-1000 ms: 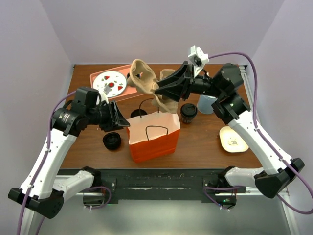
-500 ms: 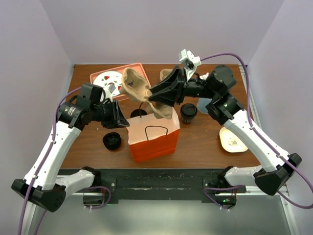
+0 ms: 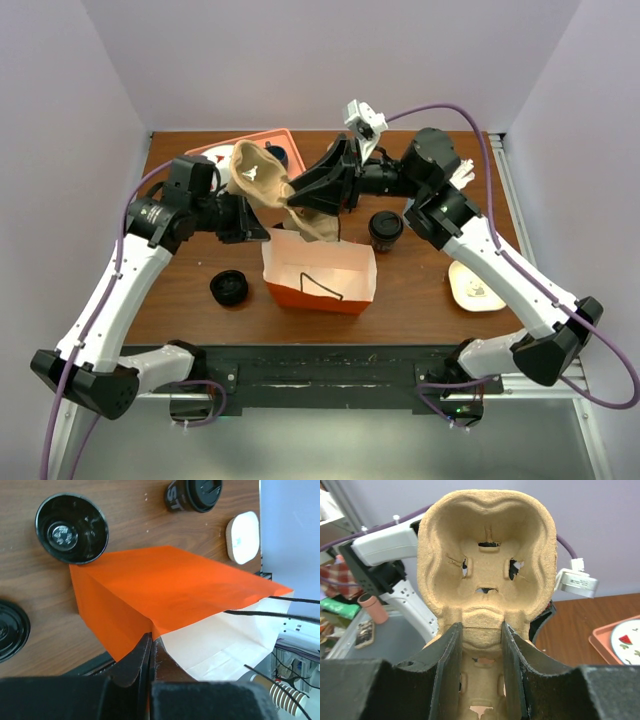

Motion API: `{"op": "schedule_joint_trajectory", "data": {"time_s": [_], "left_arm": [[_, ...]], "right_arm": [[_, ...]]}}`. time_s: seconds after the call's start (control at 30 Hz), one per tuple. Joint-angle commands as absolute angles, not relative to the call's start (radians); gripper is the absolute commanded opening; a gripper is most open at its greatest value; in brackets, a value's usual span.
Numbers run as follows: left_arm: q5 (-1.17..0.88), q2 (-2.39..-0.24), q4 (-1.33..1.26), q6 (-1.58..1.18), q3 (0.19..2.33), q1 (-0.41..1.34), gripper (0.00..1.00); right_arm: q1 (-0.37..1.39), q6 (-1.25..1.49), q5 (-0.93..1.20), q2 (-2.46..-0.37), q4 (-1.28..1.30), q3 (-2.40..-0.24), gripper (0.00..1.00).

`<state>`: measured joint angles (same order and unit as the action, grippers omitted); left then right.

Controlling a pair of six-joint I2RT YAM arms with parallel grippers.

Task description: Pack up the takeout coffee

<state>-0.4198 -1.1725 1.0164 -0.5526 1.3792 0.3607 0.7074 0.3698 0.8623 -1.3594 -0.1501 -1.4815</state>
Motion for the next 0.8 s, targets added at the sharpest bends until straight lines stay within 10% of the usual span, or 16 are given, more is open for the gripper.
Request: {"op": "schedule_joint_trajectory", "data": {"time_s": [0.0, 0.77], "left_arm": [[-0.483, -1.178, 0.931, -0.535, 1.397, 0.362, 0.0], [-0.571, -1.232, 0.853, -0.515, 1.364, 0.36, 0.0]], "right_arm": [[0.713, 0.278, 0.79, -1.344, -0.095, -1.496, 0.11], [0.723, -0.089, 0.635, -1.22, 0.21, -1.333, 0.11]]}}
